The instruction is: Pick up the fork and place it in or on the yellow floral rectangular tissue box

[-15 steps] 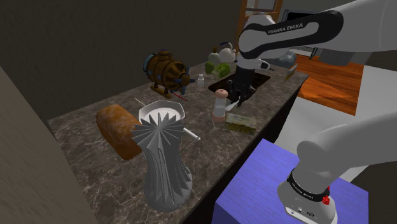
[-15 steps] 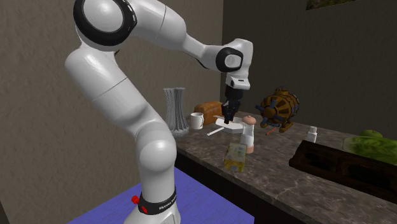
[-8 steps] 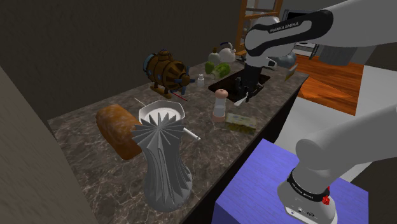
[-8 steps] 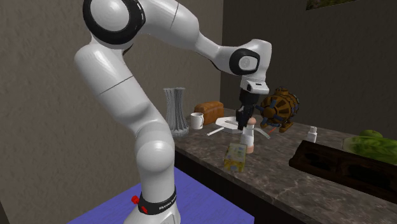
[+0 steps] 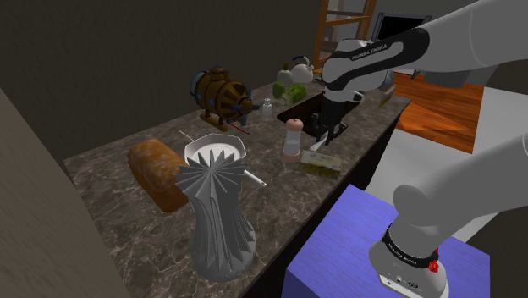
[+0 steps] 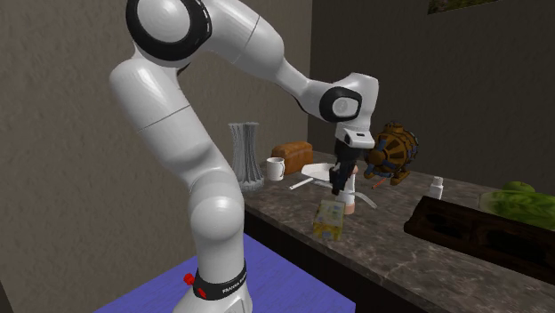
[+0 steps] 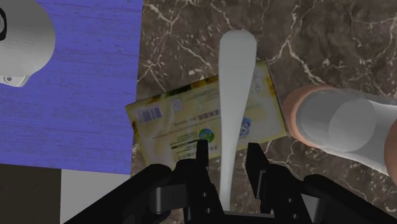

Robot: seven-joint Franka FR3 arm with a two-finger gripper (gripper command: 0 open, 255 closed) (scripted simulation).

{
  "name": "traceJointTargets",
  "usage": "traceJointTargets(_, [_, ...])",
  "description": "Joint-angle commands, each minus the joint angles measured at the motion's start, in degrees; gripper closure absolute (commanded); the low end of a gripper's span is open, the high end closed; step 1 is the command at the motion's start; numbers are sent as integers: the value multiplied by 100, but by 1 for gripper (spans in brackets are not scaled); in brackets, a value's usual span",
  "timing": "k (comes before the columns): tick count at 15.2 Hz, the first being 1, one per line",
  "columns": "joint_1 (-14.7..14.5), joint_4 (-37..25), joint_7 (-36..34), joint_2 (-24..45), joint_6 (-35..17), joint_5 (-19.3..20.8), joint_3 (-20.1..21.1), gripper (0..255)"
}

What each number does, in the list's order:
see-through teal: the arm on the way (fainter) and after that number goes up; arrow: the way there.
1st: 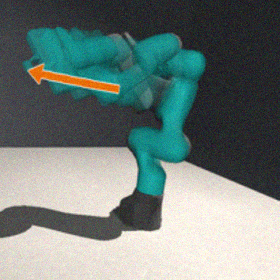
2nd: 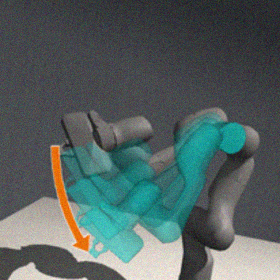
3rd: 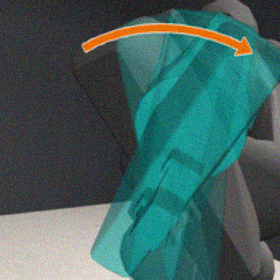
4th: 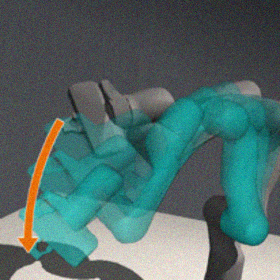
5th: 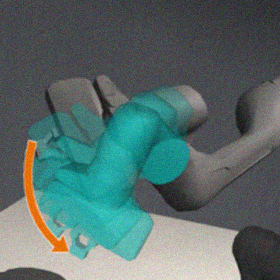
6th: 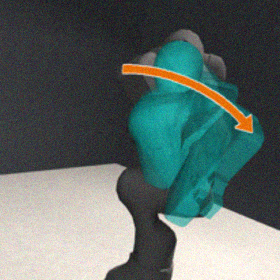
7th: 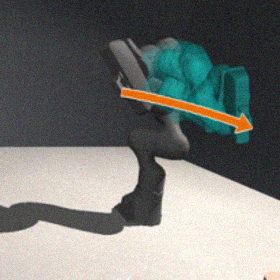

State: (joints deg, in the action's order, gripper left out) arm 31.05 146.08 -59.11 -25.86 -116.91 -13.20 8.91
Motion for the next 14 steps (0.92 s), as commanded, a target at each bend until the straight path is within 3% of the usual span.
traceJointTargets(1, [4,58,27,58,-120,-5,0,255])
traceJointTargets(8, [4,57,27,60,-120,-5,0,255])
traceJointTargets(9, [4,57,27,60,-120,-5,0,0])
traceJointTargets(14, [4,57,27,60,-121,-5,0,0])
